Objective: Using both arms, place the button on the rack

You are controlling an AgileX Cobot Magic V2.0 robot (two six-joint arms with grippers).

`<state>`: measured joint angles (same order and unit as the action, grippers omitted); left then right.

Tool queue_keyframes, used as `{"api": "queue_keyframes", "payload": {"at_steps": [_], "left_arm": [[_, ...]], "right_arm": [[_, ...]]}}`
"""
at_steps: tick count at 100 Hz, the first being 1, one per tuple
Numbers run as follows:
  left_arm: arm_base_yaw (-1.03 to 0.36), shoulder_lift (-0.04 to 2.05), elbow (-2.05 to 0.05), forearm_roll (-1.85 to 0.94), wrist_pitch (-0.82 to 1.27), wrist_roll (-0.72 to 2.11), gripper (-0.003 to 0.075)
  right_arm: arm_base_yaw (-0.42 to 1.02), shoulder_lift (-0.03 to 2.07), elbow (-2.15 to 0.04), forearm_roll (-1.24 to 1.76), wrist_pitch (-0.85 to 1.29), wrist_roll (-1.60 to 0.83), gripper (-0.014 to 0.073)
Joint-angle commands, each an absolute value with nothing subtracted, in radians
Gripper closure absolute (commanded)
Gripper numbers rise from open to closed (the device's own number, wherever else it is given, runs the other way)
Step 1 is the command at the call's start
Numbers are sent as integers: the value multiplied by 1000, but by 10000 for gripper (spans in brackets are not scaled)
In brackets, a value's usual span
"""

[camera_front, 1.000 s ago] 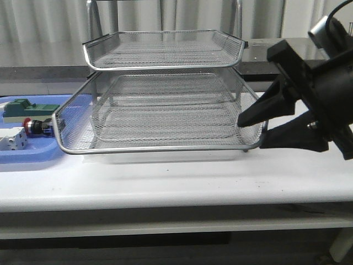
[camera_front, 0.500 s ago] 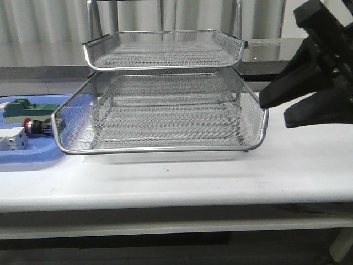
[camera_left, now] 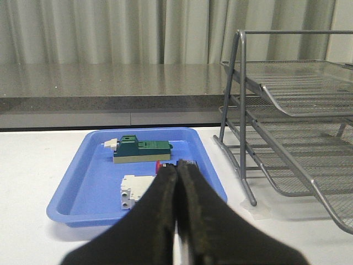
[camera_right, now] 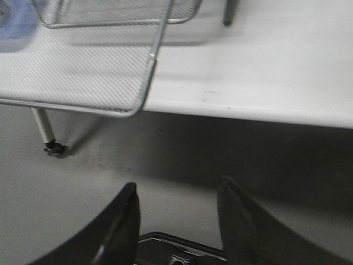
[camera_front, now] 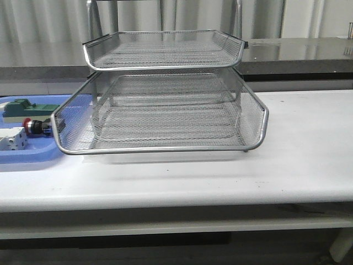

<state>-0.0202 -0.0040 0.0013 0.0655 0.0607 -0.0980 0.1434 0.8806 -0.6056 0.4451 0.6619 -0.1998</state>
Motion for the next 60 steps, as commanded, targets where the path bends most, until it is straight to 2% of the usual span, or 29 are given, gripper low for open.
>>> {"api": "queue_keyframes", "payload": {"at_steps": [1,15,38,50,60], "left_arm": [[-18,-39,47,61,-18,-108,741],[-18,-39,47,61,-18,-108,741],[-18,-39,47,61,-18,-108,741],[-18,-39,47,61,-18,-108,741],[-18,-39,47,61,-18,-108,741]], "right_arm": [[143,819,-656,254,696,-55,259],[143,736,-699,50,831,101,259],[143,587,-719,-14,918,151,265],[143,519,-719,-19,931,151,330],[143,484,-719,-28,934,151,426]]}}
